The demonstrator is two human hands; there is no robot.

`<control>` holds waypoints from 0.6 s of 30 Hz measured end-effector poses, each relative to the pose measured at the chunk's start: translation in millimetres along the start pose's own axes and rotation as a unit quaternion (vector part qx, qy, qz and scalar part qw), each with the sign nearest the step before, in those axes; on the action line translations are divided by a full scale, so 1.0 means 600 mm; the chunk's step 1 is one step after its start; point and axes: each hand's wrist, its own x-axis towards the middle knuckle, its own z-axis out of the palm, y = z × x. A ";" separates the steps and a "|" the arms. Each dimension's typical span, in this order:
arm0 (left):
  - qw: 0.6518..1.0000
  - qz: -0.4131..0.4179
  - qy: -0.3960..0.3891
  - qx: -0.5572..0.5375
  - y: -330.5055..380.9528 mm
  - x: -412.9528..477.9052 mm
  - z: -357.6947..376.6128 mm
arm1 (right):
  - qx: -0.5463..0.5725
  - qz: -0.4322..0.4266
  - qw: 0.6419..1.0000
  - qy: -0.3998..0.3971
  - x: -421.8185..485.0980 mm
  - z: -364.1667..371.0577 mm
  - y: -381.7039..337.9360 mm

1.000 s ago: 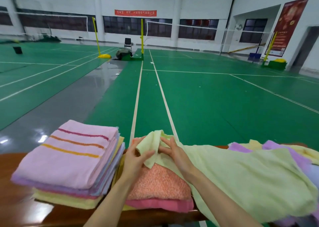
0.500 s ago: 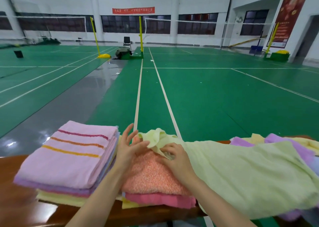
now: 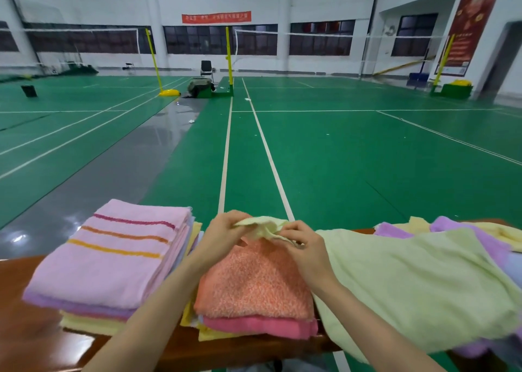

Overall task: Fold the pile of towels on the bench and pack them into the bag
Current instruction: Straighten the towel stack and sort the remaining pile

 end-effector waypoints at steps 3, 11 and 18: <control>0.993 -0.041 0.035 -0.102 0.021 0.009 -0.014 | 0.013 0.005 1.000 0.025 0.009 -0.013 -0.004; 0.911 -0.062 0.289 -0.287 0.061 0.029 -0.069 | -0.207 -0.071 0.973 0.077 0.010 -0.029 0.004; 0.728 -0.036 0.536 -0.425 0.098 0.062 -0.206 | -0.217 -0.044 0.967 0.126 0.026 -0.068 -0.006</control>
